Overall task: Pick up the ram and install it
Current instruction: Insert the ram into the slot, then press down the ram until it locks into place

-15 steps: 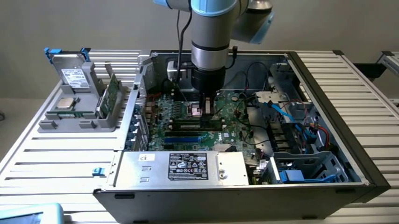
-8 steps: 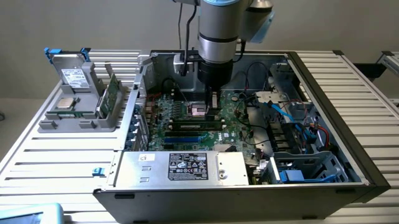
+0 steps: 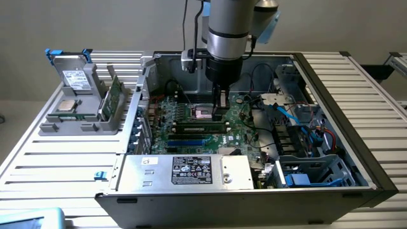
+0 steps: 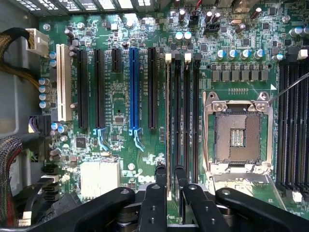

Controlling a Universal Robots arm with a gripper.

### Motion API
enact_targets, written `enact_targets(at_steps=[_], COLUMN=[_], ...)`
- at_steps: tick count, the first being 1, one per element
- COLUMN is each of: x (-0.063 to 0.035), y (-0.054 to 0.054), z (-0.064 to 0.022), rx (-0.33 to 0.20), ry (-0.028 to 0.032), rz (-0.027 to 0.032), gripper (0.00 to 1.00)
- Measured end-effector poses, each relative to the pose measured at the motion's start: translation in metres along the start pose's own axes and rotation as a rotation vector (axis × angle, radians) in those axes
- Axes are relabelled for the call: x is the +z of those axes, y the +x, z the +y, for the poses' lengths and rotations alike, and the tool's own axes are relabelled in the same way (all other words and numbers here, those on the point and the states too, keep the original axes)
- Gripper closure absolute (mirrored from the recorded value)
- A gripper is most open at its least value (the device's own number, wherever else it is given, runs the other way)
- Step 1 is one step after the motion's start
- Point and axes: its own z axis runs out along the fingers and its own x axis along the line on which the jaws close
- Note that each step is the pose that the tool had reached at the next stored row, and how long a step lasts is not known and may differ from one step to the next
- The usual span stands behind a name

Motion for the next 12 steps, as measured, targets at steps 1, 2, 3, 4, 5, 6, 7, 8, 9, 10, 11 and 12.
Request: enact_targets(at_steps=[1, 2, 3, 4, 5, 6, 7, 8, 9, 10, 11, 12], x=[0.0000, 0.0000, 0.0000, 0.0000, 0.0000, 0.0000, 0.0000, 0.0000, 0.0000, 0.0000, 0.0000, 0.0000], y=[0.0000, 0.0000, 0.0000, 0.0000, 0.0000, 0.0000, 0.0000, 0.0000, 0.0000, 0.0000, 0.0000, 0.0000], z=[-0.0001, -0.0001, -0.0001, -0.0001, -0.0001, -0.0001, -0.0001, -0.0002, -0.0002, -0.0002, -0.0002, -0.0002], rx=[0.000, 0.000, 0.000, 0.000, 0.000, 0.000, 0.000, 0.000, 0.000, 0.000, 0.000, 0.000], ry=[0.0000, 0.0000, 0.0000, 0.0000, 0.0000, 0.0000, 0.0000, 0.0000, 0.0000, 0.0000, 0.0000, 0.0000], rz=[-0.0002, -0.0005, -0.0008, -0.0010, -0.0013, -0.0016, -0.0019, -0.0021, -0.0024, -0.0026, -0.0028, -0.0028], gripper=[0.79, 0.79, 0.79, 0.79, 0.79, 0.79, 0.79, 0.79, 0.81, 0.87, 0.89, 0.89])
